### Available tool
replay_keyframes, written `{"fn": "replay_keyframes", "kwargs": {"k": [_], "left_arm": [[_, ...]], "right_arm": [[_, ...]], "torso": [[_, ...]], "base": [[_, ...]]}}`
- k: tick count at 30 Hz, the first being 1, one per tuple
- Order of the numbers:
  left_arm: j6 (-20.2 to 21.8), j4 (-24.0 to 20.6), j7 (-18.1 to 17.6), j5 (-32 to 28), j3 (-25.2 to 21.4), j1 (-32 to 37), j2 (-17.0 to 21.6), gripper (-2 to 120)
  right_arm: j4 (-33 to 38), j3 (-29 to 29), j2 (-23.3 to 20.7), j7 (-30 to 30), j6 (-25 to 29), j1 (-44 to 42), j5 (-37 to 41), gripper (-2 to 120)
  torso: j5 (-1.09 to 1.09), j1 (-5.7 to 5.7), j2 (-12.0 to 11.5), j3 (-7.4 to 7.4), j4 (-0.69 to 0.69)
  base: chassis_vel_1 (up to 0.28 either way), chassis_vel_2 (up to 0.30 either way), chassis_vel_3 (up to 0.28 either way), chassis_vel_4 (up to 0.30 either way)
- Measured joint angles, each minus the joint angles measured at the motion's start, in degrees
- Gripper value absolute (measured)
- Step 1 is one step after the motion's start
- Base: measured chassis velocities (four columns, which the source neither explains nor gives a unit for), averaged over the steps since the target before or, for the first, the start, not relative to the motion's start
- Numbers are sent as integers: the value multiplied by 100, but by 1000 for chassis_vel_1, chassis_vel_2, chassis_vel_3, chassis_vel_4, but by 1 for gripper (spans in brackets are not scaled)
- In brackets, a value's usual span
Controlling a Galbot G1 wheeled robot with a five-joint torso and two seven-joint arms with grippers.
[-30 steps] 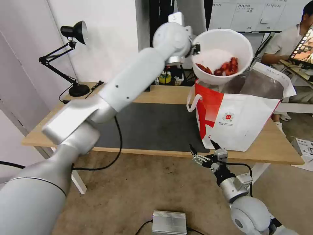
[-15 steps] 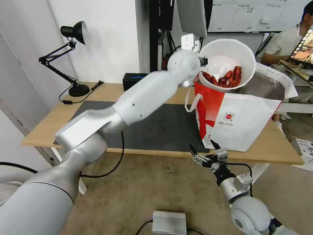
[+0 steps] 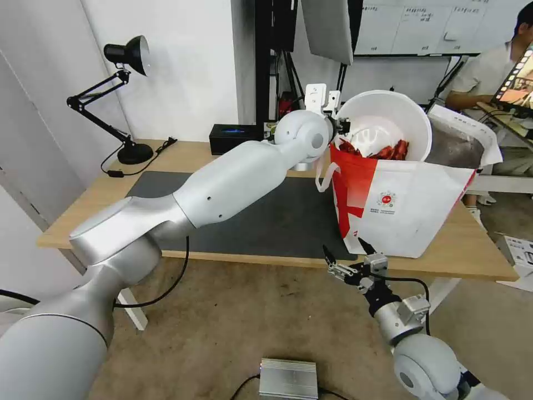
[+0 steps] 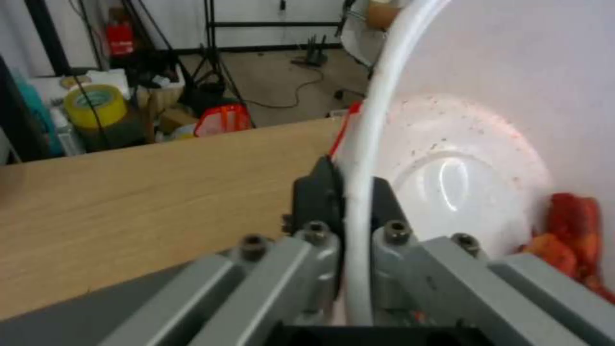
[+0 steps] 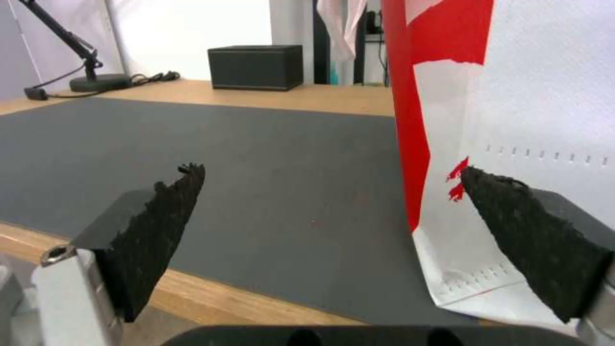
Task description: Pick up the trash from the table and place it into the takeout bag.
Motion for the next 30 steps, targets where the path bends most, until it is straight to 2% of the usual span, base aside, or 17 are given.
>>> {"fn": "replay_keyframes", "kwargs": {"k": [1,3,4,5,8,10,11,14,15,18,19,21,23,25,26,28,30], "left_arm": [[21,-30,-1,-11,21,-13,7,13],[48,-159,41,-129,103,-61,76,32],[48,-159,41,-129,103,-61,76,32],[50,-177,37,-161,114,-70,91,42],[37,-195,34,-166,114,-70,108,51],[-111,-270,27,-159,92,-65,173,62],[-111,-270,27,-159,92,-65,173,62],[-504,-480,30,-28,40,2,375,77],[-504,-480,30,-28,40,2,375,77],[-1045,-780,120,301,-10,141,715,92],[-1045,-780,120,301,-10,141,715,92],[-1497,-982,337,827,51,266,1071,98],[-1641,-1076,473,1054,78,336,1246,99],[-1984,-1464,788,1492,66,657,1769,100],[-1984,-1464,788,1492,66,657,1769,100],[-2212,-1857,970,1784,-126,1192,2329,100],[-2262,-1953,1012,1883,-225,1400,2492,100]], "right_arm": [[0,0,0,0,0,0,0,100],[0,0,0,0,0,0,0,100],[0,0,0,0,0,0,0,100],[0,0,0,0,0,0,0,100],[0,0,0,0,0,0,0,100],[0,0,0,0,0,0,0,100],[0,0,0,0,0,0,0,100],[0,0,0,0,0,0,0,100],[0,0,0,0,0,0,0,100],[0,0,0,0,0,0,0,100],[0,0,0,0,0,0,0,100],[0,0,0,0,0,0,0,100],[0,0,0,0,0,0,0,100],[-1,0,0,0,0,0,0,100],[-1,0,0,0,0,0,0,100],[0,0,0,0,0,0,0,100],[0,0,0,1,0,0,0,100]], "torso": [[0,0,0,0,0],[0,-1,0,0,0],[0,-1,0,0,0],[0,-1,0,0,0],[0,0,-1,0,0],[0,0,0,0,-1],[0,0,0,0,-1],[0,0,0,0,-1],[0,0,0,0,-1],[0,0,-1,0,-1],[0,0,-1,0,-1],[0,-1,0,0,-1],[-1,0,0,0,0],[-2,0,-1,1,1],[-2,0,-1,1,1],[-1,0,-1,0,-2],[-1,-1,-1,0,0]], "base": [[0,0,0,0],[0,0,0,0],[0,0,0,0],[0,0,0,0],[0,0,0,0],[0,0,0,0],[0,0,0,0],[0,0,0,0],[0,0,0,0],[0,0,0,0],[0,0,0,0],[0,0,0,0],[0,0,0,0],[0,0,0,0],[0,0,0,0],[0,0,0,0],[0,0,0,0]]}}
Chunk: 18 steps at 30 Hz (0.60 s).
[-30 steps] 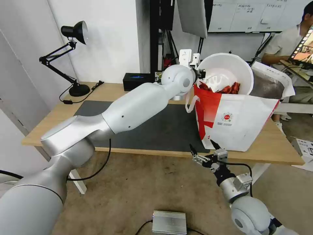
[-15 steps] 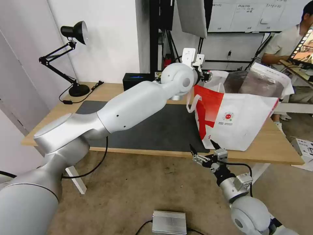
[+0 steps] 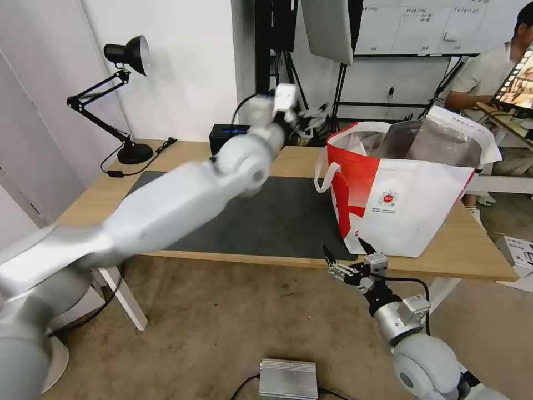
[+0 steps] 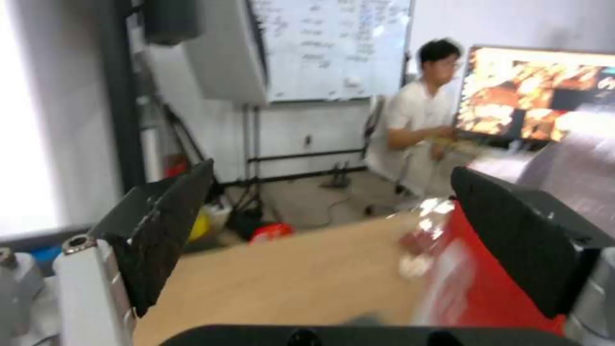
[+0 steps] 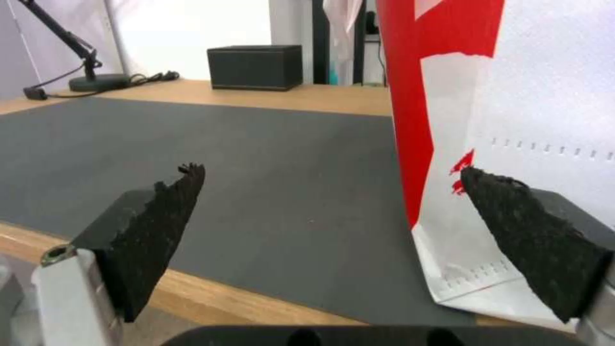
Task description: Pick up the trash from the table and place it into the takeout bag.
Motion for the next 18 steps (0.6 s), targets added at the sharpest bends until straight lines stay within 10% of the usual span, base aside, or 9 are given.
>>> {"fn": "replay_keyframes", "kwargs": {"k": [10,18], "left_arm": [[-486,-793,766,1073,-2098,2684,1368,100],[-850,-1136,1058,1651,-3715,4710,1441,100]], "right_arm": [[0,0,0,-2,0,0,0,100],[0,0,0,-1,0,0,0,100]], "torso": [[-2,0,0,0,1],[-1,0,0,-1,0]], "base": [[0,0,0,0],[0,0,0,0]]}}
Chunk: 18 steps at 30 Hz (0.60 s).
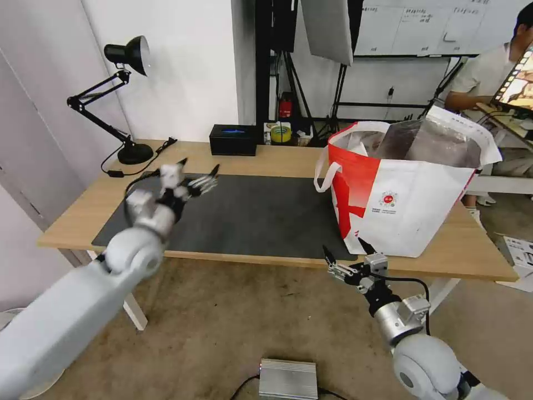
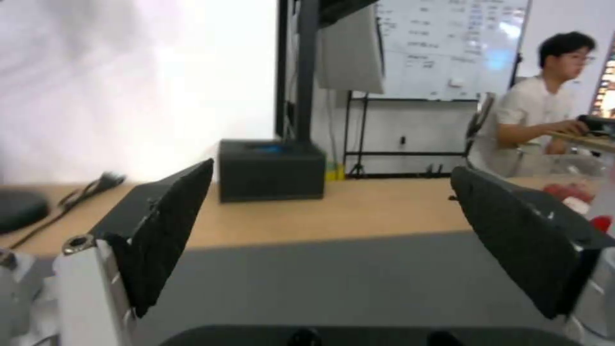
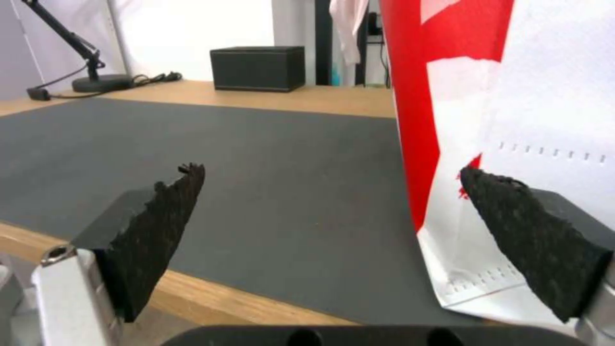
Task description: Pick up the trash from the table and place it into the takeout bag.
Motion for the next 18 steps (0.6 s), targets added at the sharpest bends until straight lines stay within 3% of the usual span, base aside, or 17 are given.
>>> {"fn": "replay_keyframes", "kwargs": {"k": [3,5,7,9,18], "left_arm": [[-81,-63,6,149,-331,395,-62,100],[-232,-135,33,454,-808,1000,-333,100],[-247,-136,41,484,-839,1048,-354,100],[-518,-121,165,973,-1277,1689,-702,100],[-1077,-12,382,1770,-1944,2834,-1458,100]], "right_arm": [[0,0,0,1,0,0,0,100],[0,0,0,1,0,0,0,100],[0,0,0,0,0,0,0,100],[0,0,1,0,0,0,0,100],[0,0,0,0,0,0,0,100]], "torso": [[2,1,0,1,-1],[1,1,0,0,0],[0,1,0,0,0],[3,0,0,0,0],[3,0,0,0,1]], "base": [[0,0,0,0],[0,0,0,0],[0,0,0,0],[0,0,0,0],[0,0,0,0]]}}
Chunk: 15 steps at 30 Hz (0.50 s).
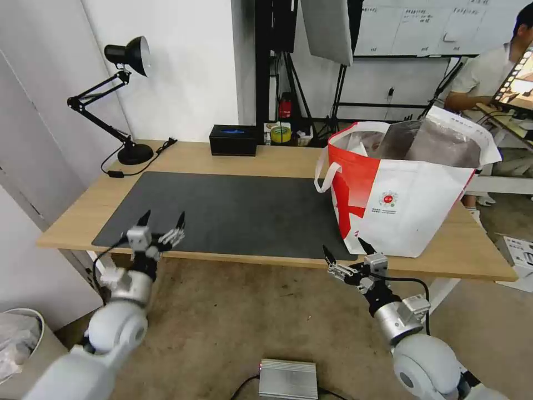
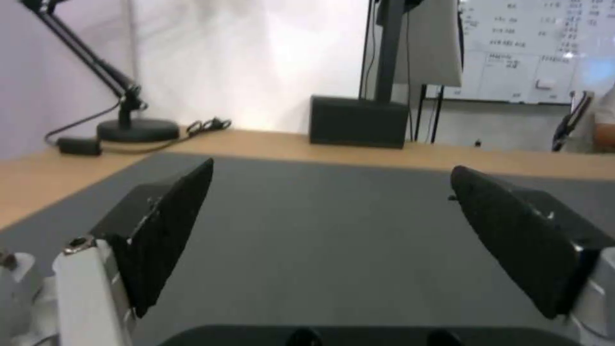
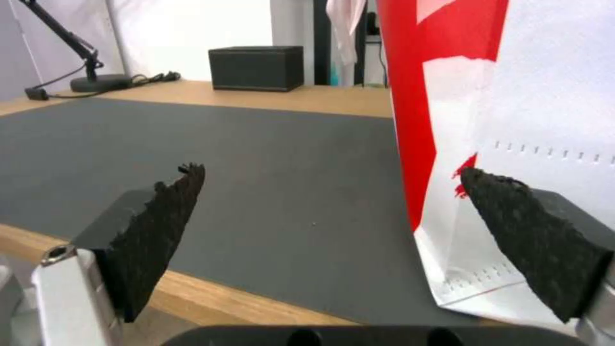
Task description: Pick up the trash from the table and place it into the takeout bag.
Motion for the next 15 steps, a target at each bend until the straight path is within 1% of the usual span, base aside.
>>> {"fn": "replay_keyframes", "kwargs": {"k": [1,2,4,15], "left_arm": [[0,0,0,0,0,0,0,100],[-95,4,70,114,-84,187,-97,100],[-152,-30,118,199,-164,335,-148,100],[-165,-211,159,240,-285,568,-256,100]], "right_arm": [[0,0,0,0,0,0,0,100],[0,0,0,0,0,0,0,100],[0,0,0,0,0,0,0,100],[0,0,0,0,0,0,0,100]], "torso": [[0,0,0,0,0],[-1,0,0,0,0],[0,0,0,0,0],[0,0,0,0,-1]], "base": [[0,0,0,0],[0,0,0,0],[0,0,0,0],[0,0,0,0]]}}
